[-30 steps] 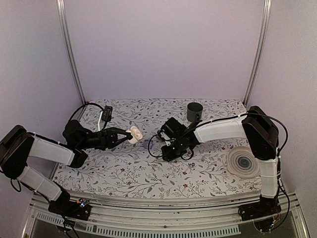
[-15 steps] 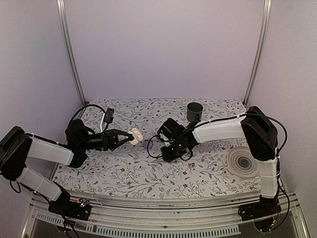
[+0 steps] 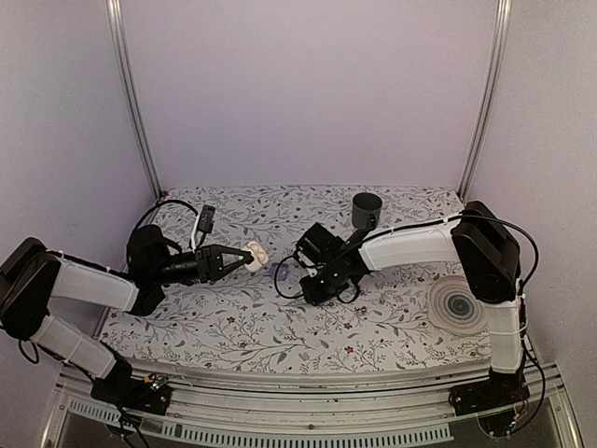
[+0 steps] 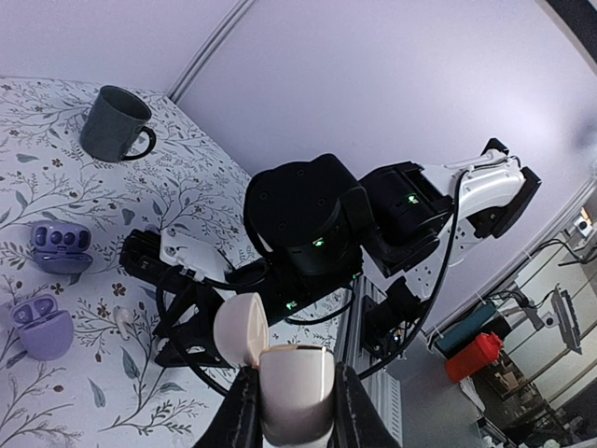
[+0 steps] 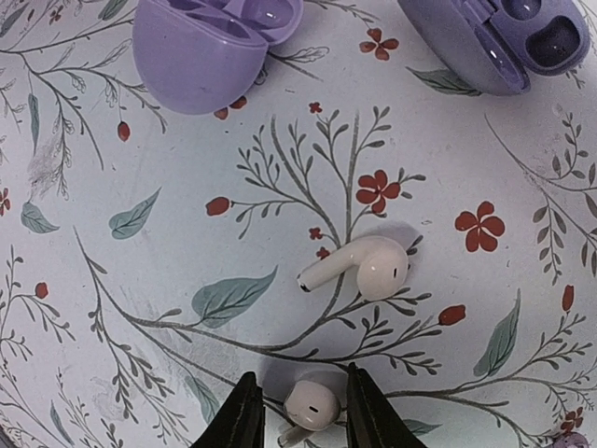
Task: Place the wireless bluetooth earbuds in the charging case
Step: Pick up the right earbud from the center of the board.
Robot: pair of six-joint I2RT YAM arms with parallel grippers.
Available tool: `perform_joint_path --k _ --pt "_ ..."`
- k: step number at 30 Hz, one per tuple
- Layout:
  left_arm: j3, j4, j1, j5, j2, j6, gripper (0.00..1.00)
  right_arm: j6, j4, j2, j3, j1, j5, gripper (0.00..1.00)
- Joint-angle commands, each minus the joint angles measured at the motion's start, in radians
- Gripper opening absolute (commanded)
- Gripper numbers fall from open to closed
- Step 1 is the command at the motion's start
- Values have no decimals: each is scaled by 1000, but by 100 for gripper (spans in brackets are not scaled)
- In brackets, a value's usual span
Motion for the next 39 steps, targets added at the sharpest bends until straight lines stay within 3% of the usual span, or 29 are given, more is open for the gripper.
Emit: perform_joint_path --k 1,8,26,39 --pt "9 -46 -1 -48 -18 33 0 5 -52 26 13 19 35 35" --pt "10 -58 0 -67 -19 35 0 5 -74 41 24 28 62 36" --pt "-22 -84 -3 -140 -9 37 0 31 -93 53 58 28 94 21" --pt "-47 -53 -17 -168 19 11 0 107 -73 5 32 23 109 20"
